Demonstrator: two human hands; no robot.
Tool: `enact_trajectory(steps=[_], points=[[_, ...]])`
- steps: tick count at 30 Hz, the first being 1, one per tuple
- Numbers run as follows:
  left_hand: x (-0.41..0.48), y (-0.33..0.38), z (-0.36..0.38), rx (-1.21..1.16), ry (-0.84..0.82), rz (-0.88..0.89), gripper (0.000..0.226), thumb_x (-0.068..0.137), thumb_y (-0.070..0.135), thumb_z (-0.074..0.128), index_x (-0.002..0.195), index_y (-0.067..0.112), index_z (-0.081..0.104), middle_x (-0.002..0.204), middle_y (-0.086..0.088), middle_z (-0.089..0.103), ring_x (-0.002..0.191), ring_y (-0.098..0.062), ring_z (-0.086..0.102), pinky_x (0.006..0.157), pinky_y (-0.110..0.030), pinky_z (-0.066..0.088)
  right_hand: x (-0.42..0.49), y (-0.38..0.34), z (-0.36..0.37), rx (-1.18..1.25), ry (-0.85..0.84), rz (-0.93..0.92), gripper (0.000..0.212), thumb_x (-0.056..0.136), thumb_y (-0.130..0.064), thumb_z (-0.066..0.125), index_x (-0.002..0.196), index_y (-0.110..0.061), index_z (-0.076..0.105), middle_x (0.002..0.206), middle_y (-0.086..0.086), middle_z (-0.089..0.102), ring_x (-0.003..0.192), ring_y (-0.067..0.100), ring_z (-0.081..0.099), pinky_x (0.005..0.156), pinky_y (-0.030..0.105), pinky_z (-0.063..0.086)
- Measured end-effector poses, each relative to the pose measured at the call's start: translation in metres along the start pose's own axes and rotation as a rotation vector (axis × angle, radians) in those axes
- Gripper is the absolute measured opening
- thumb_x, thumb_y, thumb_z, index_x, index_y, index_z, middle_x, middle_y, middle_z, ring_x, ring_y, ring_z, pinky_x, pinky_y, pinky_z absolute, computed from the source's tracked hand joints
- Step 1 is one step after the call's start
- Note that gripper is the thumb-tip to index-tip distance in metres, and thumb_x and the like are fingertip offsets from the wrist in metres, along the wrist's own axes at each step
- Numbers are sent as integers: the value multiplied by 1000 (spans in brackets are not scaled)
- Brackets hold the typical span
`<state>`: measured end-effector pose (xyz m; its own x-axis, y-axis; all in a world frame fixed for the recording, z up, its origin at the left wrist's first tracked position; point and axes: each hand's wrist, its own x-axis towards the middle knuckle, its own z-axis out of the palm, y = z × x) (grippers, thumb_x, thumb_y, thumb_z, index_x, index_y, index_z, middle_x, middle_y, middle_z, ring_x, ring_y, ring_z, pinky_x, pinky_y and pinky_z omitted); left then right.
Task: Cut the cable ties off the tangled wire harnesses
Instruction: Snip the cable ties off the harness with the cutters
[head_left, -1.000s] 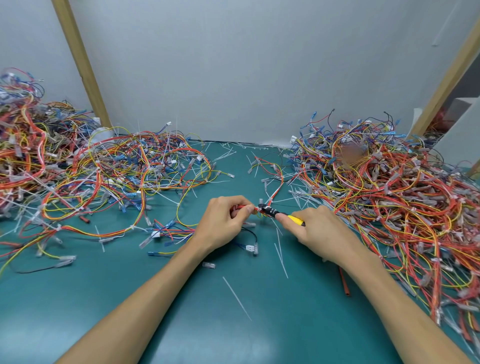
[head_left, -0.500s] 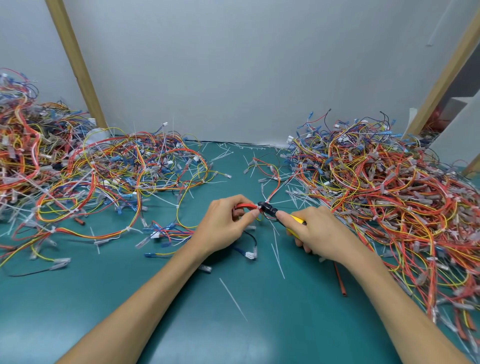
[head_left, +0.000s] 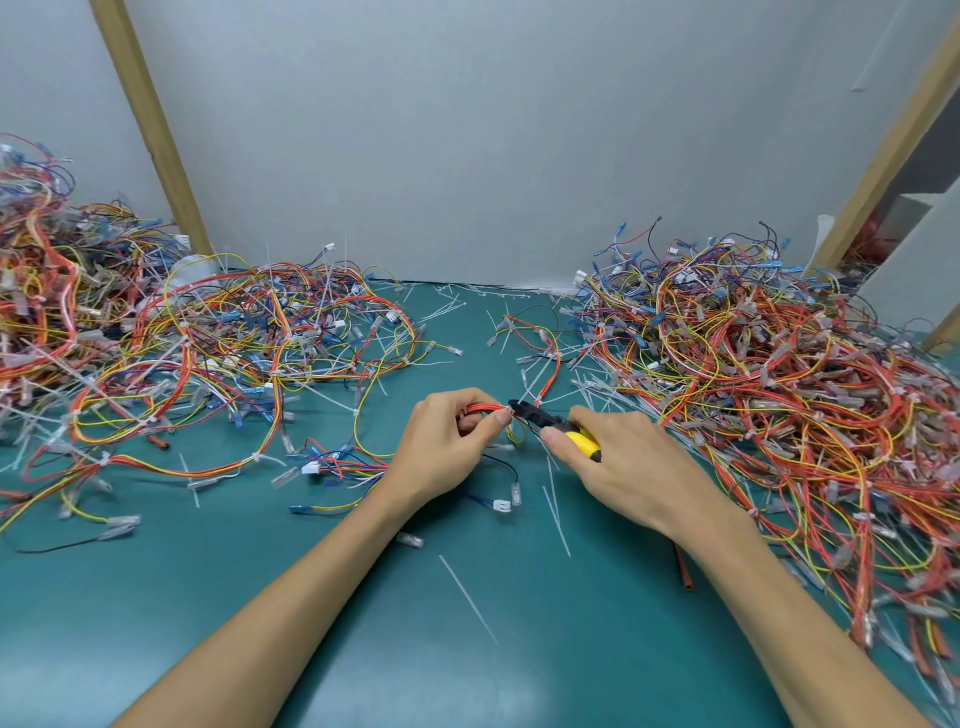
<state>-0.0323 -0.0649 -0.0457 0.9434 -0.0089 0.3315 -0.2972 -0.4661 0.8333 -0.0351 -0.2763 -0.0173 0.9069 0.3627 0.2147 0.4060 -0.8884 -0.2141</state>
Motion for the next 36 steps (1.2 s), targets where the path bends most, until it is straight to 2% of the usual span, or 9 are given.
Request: enact_trajectory(steps=[6,11,16,21,30,36], points=[[-2,1,-2,27,-34,56,16,92,26,65,76,23,67,45,10,36,51,-8,30,50,-19,27,-1,2,3,-34,5,-23,51,91,-72,25,73,-26,37,67,-7,49,65,4,46,51,28,28],[-2,3,-4,36,-38,61,15,92,24,66,76,23,66,45,11,37,51,-8,31,50,-17,27,1,4,5,-61,-6,-40,47,91,-72,24,75,-29,34,74,-7,50,72,14,48,52,26,26],[-2,4,-4,28,-34,59,16,92,24,66,76,23,66,44,11,36,50,-8,30,49,-17,26,1,5,5,-37,-34,-40,47,89,-73,22,75,-29,33,75,-8,50,72,10,47,53,27,25],[-2,3,-4,5,-13,49,15,91,24,66,77,19,69,44,11,35,49,-8,29,48,-17,24,1,6,6,-1,-37,-39,49,89,-74,23,74,-29,35,72,-7,50,68,6,47,53,30,28],[-2,1,-4,8,-2,46,16,90,22,67,74,22,67,48,10,38,50,-8,30,49,-18,26,2,6,9,44,7,-37,57,85,-78,24,73,-26,42,63,-5,51,60,8,48,51,32,31],[-1,1,-4,19,12,40,14,90,22,68,77,17,70,48,9,38,50,-8,30,49,-18,26,2,4,10,6,44,-50,53,89,-72,31,72,-23,44,60,-4,51,58,8,46,48,30,25]])
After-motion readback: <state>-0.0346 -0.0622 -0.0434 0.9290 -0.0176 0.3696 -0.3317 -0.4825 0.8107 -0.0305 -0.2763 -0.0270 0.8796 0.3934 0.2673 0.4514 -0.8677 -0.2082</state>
